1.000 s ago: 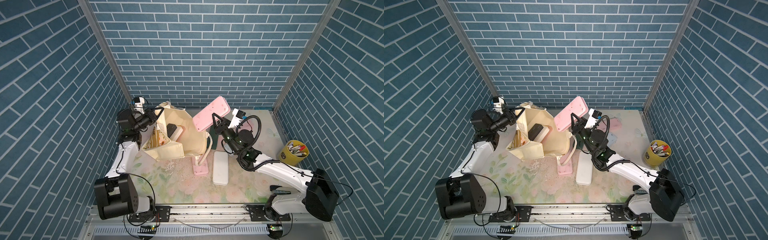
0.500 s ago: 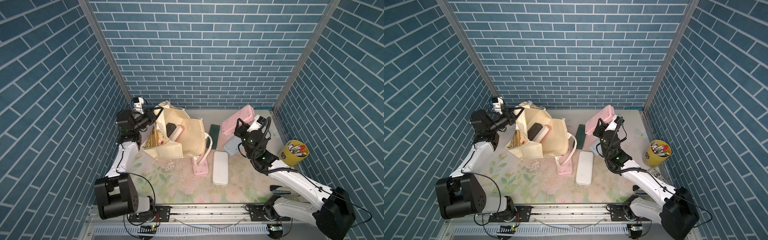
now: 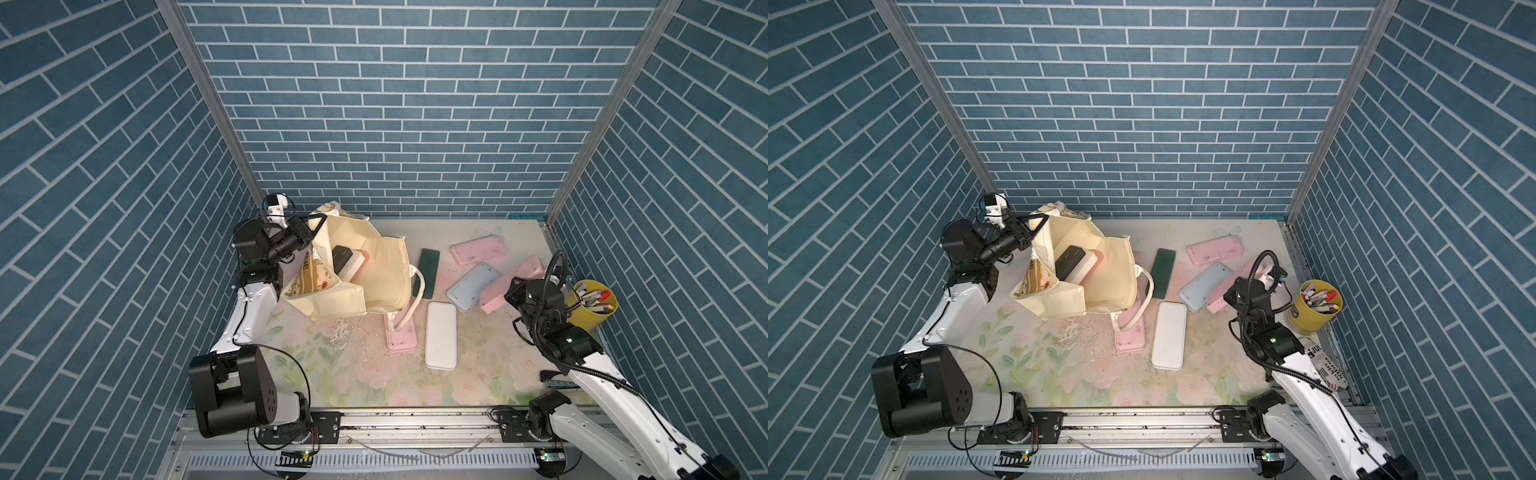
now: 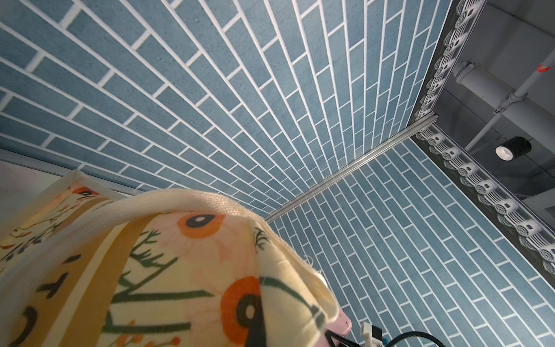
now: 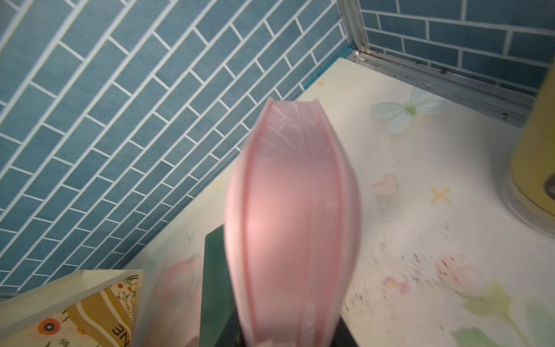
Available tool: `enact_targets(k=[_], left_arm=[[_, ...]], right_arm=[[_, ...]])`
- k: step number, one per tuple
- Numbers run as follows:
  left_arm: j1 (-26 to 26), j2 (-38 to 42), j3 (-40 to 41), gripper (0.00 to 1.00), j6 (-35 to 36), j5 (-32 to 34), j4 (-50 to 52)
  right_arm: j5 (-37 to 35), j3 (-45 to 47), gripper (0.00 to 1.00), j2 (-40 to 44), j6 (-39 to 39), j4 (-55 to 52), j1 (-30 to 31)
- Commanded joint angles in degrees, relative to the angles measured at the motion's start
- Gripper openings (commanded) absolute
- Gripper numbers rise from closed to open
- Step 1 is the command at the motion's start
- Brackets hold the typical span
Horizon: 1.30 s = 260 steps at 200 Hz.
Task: Take out the pencil case from the canvas bag
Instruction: Place the pencil case at the center of the board.
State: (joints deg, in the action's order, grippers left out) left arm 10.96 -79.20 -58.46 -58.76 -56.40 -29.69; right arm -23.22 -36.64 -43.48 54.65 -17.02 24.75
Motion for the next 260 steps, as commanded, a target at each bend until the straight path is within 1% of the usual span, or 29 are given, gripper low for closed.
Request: enact_targets(k=[1,31,55,94,135,150,155,180,194,214,260], left_arm=[[0.3,0.1,-0.6,0.02,-0.2,-0.1,-6.3],[0.3,-0.1,-0.5,0.02,-0.3,-0.1,-6.3],[0.3,0.2,-0.5,0.02,-0.3,-0.2,-6.4],[0.3,0.2,-0.6,0.02,-0.3,-0.3,-6.4],[0.3,0.2,-0.6,0.02,-0.1,-0.3,-6.4],[0.3,0.1,-0.6,0.02,-0.1,-0.4,-6.4],[0.3,0.2,-0.6,0.02,-0.1,-0.4,-6.4],[0.3,0.1,-0.5,0.02,-0.1,-0.4,-6.6],[0.3,0.1,-0.5,0.02,-0.2,-0.5,-6.8],[0.3,0.4,-0.5,0.02,-0.2,-0.5,-6.9],[0.3,0.3,-0.4,0.02,-0.3,-0.5,-7.0]], right_arm=[[4.9,2.1,0.00,4.0,6.3,-12.7,-1.4],[12.6,4.4,0.00,5.2,9.0,-14.8,-3.1],[16.6,6.7,0.00,4.4,10.3,-12.6,-4.1],[23.0,9.4,0.00,0.5,12.2,-8.2,-6.8],[27.5,10.6,0.00,-2.0,12.4,-3.7,-10.3],[27.9,10.9,0.00,-2.7,12.2,-3.0,-11.8],[29.9,11.0,0.00,-2.9,12.1,-2.7,-12.3],[32.2,11.5,0.00,-3.7,11.5,-2.7,-15.3],[33.4,12.3,0.07,-3.8,11.6,-2.5,-16.8],[35.0,13.3,0.10,-4.0,11.6,-2.5,-18.5],[37.4,14.9,0.23,-4.5,11.7,-2.4,-21.3]])
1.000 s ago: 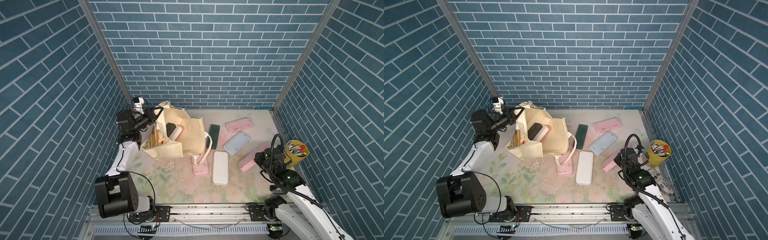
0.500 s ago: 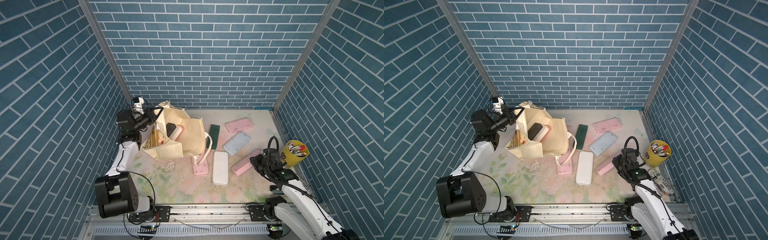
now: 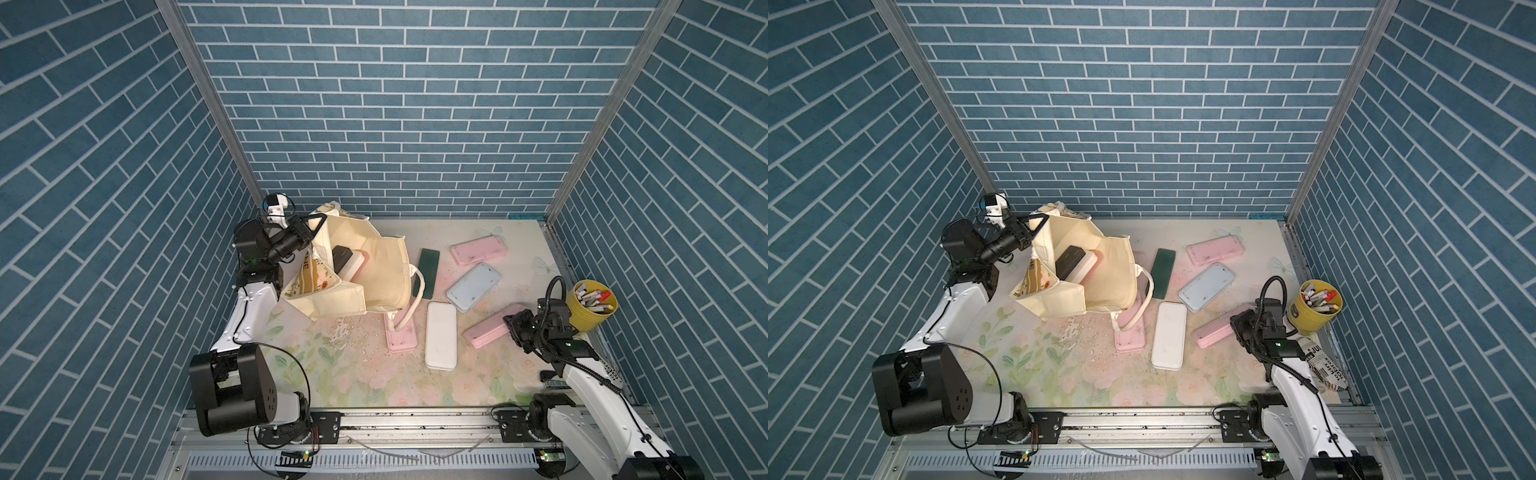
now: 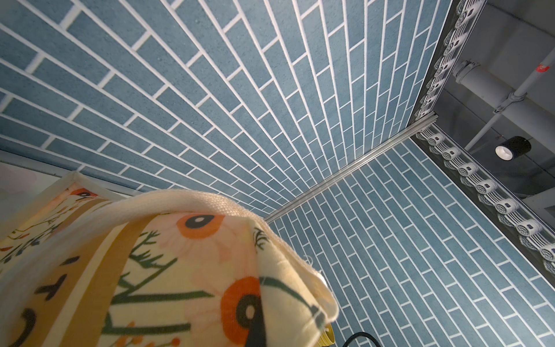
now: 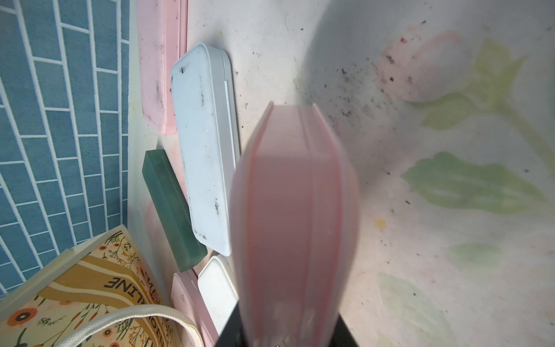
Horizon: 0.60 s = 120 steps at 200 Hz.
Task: Take out the pencil case from the canvas bag
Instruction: Place the pencil case at the center of the board.
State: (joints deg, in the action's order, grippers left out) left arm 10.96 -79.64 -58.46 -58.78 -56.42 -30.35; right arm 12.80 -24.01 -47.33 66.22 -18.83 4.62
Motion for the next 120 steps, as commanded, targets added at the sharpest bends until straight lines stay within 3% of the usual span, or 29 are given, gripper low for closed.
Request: enact_targets(k=[1,120], left_arm=[[0.3,0.8,-0.4,0.02,-0.2,-0.5,-6.4],[0.3,1.0,-0.3,0.02,-0.4,-0.8,-7.6]], right_arm=[[1.3,2.3,0.24,-0.6,0.1,-0.6,-1.2],[2.8,6.1,0.54,0.1,1.5,-1.8,-4.9]])
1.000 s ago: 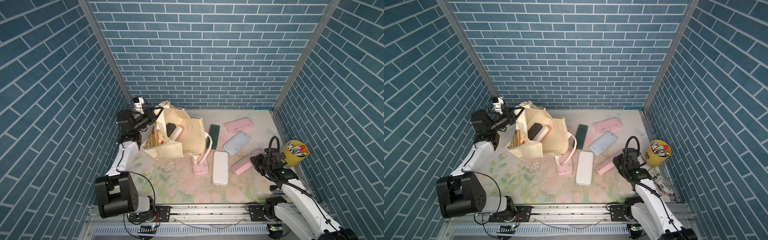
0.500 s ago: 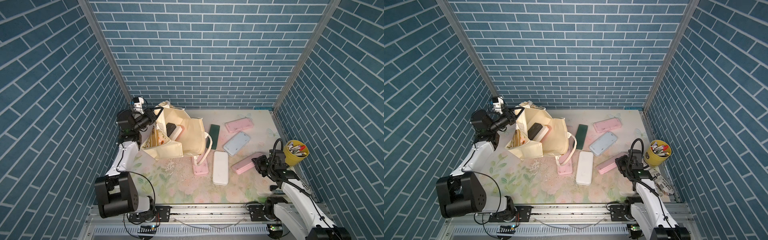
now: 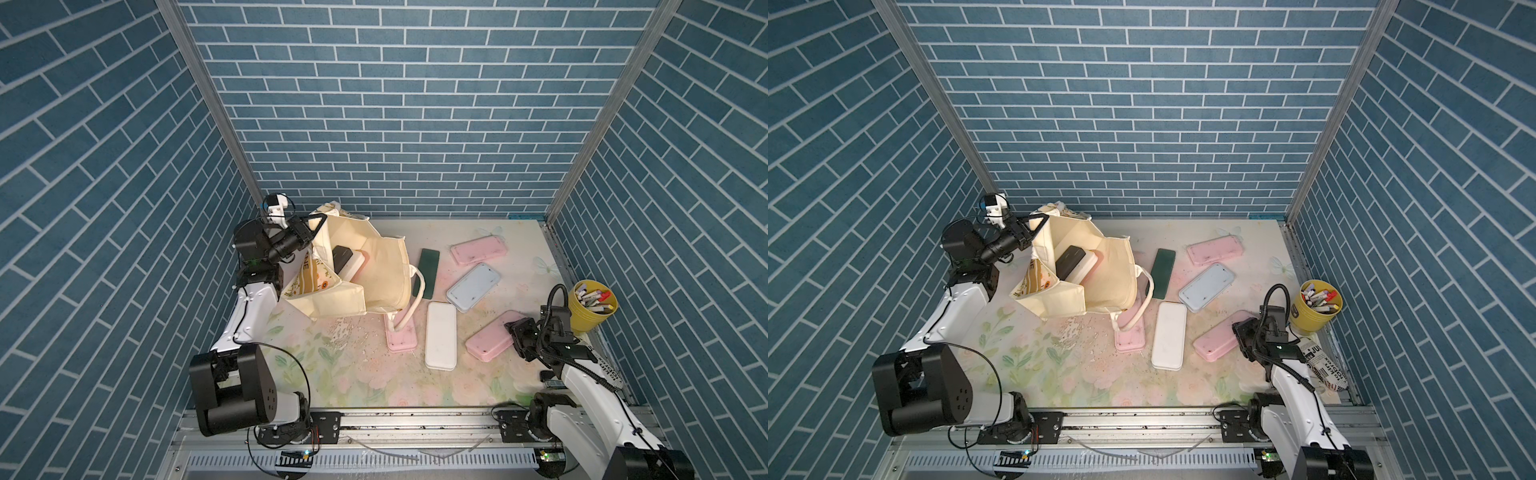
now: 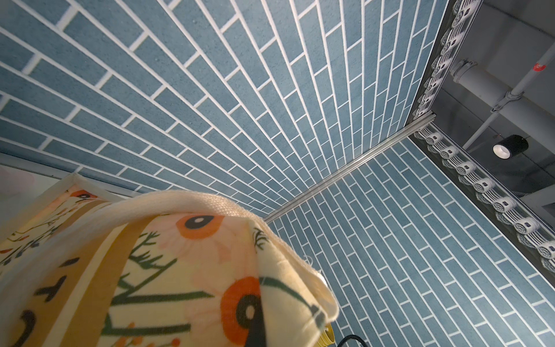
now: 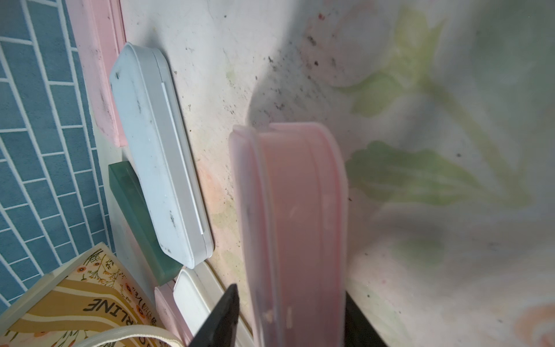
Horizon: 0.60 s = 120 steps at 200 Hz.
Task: Take out the pencil case from the canvas bag
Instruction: Place the pencil case at the center of the board.
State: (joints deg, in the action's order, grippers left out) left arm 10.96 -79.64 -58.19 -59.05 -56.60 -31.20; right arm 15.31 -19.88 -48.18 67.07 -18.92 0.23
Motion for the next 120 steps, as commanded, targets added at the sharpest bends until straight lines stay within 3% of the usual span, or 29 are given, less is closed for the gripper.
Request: enact_targets(k=[1,67,120], left_arm=[[0.2,1.0,-0.5,0.02,-0.1,-0.6,-6.8],[0.3,1.2,-0.6,0.02,-0.1,-0.6,-6.8],[0.2,1.3,-0.6,0.02,-0.1,-0.8,-6.9]], right_arm=[[0.2,2.0,0.54,1.0,0.8,-1.8,-0.5],[0.4,2.0,0.63,-0.1,1.7,-0.4,-0.7],[1.9,-0.1,0.67,-6.1,1.1,3.4,-0.7]])
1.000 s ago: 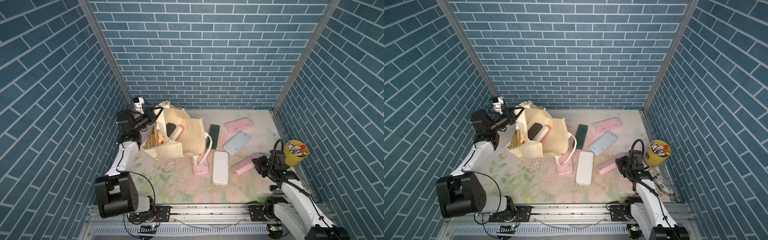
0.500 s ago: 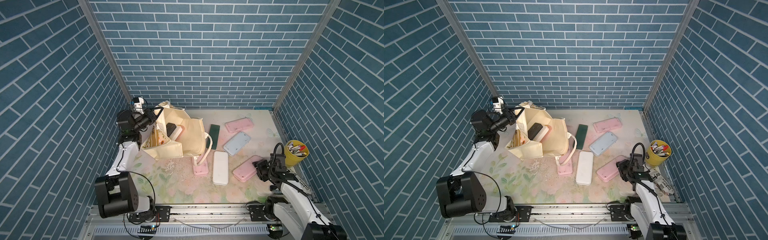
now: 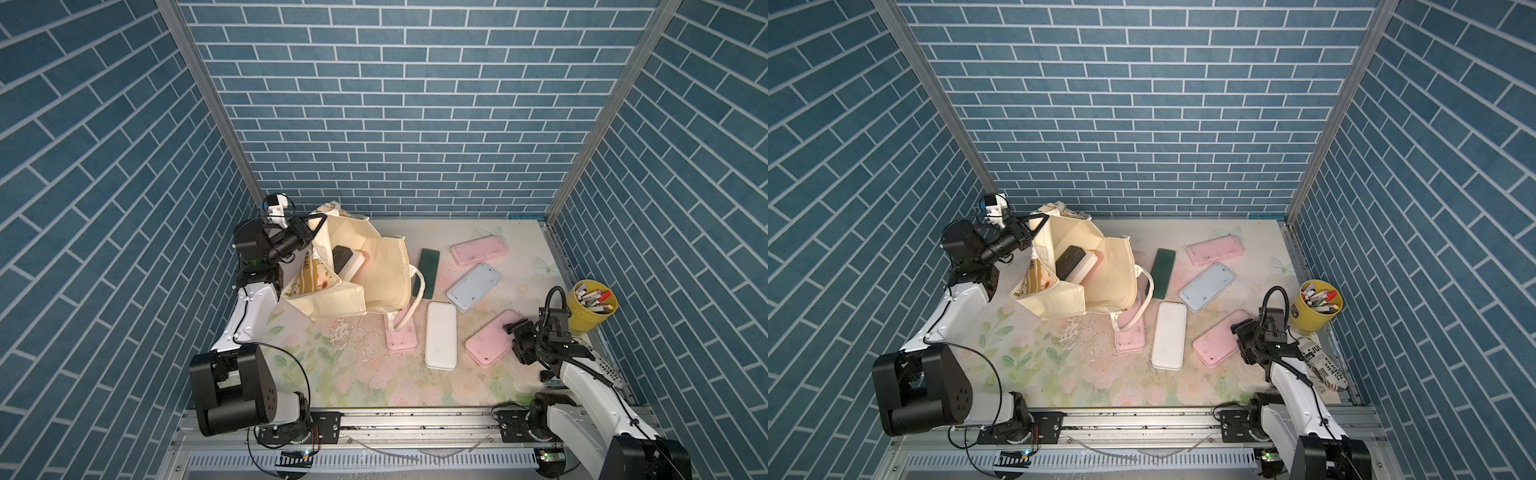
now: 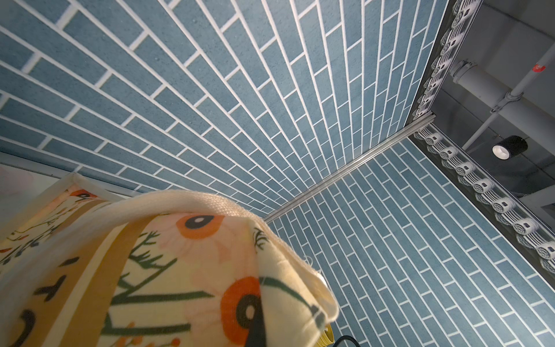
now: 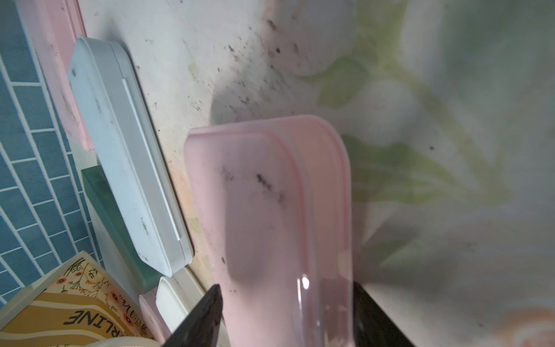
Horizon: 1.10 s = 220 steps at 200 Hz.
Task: Take out the pencil case from the canvas bag
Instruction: Place the pencil case at the center of the board.
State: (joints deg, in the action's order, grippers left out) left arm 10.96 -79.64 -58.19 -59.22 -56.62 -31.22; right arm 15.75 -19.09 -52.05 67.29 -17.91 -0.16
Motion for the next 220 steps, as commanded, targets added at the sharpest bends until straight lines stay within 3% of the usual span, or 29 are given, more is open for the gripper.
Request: enact_targets(k=[1,45,126,143,162,189,220], left_arm=[[0.2,1.3,-0.7,0.02,0.0,-0.8,-6.8],[-0.2,1.4,-0.8,0.02,-0.2,-1.1,-7.0],[-2.9,1.0,-1.7,0.02,-0.7,-3.1,-6.7],[-3.4,0.5,-1.9,0.02,-3.5,-4.3,-10.1],[-3.5,-0.6,-1.6,0.02,-11.2,-5.4,-18.4],[-3.5,-2.3,-1.7,0.02,-17.0,-6.2,-25.6],[-3.5,-3.2,-1.9,0.03,-18.7,-7.1,-27.8]], right_arm=[[1.5,-0.9,0.67,-2.4,0.8,2.5,-0.3],[3.1,-1.8,0.67,-5.4,0.6,4.0,-0.3],[-1.6,-6.2,0.66,1.4,-4.2,-3.3,-0.2],[-3.3,-9.8,0.64,3.0,-7.3,-5.5,-0.1],[-3.8,-14.4,0.62,3.5,-10.5,-5.8,0.3],[-3.6,-22.5,0.58,1.7,-15.8,-2.7,5.0],[-5.4,-32.7,0.56,-2.5,-24.4,2.6,17.9]])
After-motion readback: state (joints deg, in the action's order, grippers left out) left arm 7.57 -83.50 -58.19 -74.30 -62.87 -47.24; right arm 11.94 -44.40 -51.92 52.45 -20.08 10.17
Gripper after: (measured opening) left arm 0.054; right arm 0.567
